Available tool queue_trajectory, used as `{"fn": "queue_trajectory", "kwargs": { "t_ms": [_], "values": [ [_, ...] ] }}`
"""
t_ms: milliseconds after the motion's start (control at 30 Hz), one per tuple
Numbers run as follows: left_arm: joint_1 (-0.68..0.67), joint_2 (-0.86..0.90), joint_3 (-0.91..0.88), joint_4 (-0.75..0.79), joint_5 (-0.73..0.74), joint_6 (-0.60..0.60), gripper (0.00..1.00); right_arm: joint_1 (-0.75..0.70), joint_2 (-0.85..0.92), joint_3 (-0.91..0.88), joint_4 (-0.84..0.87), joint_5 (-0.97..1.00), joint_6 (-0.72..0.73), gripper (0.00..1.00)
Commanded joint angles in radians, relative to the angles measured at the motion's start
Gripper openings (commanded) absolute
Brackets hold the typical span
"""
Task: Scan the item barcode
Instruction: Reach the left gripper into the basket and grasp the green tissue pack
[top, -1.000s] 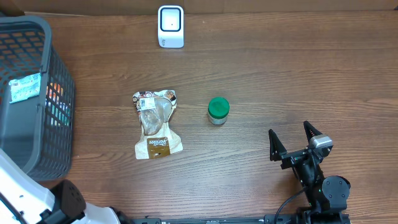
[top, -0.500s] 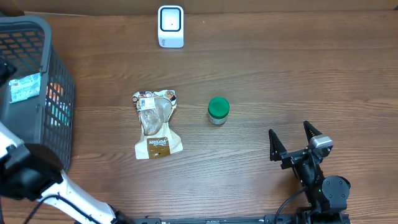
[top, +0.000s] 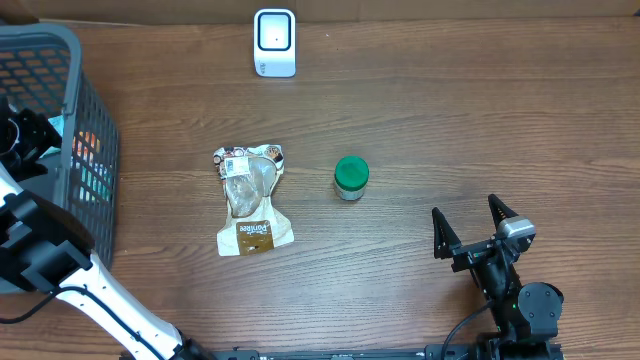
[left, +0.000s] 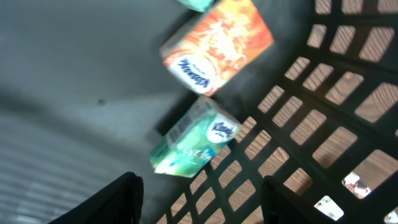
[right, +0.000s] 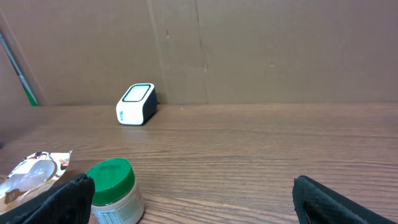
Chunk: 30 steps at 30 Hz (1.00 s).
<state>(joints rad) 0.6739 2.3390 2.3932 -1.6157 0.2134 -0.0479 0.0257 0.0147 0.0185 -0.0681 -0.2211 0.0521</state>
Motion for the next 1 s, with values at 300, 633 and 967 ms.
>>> {"fn": "queue_trajectory", "kwargs": {
  "t_ms": [300,633,967],
  "values": [
    [-0.03,0.032,-0.199,0.108,0.042,0.097,0.62,-0.005,-0.012,-0.01,0.006,-0.001,0.003,1.0],
    [-0.053,0.032,-0.249,0.167,-0.014,0.097,0.63,-0.005,-0.012,-0.01,0.006,-0.001,0.003,1.0],
    [-0.089,0.032,-0.433,0.276,-0.102,0.085,0.51,-0.005,-0.012,-0.01,0.006,-0.001,0.003,1.0]
  ]
}}
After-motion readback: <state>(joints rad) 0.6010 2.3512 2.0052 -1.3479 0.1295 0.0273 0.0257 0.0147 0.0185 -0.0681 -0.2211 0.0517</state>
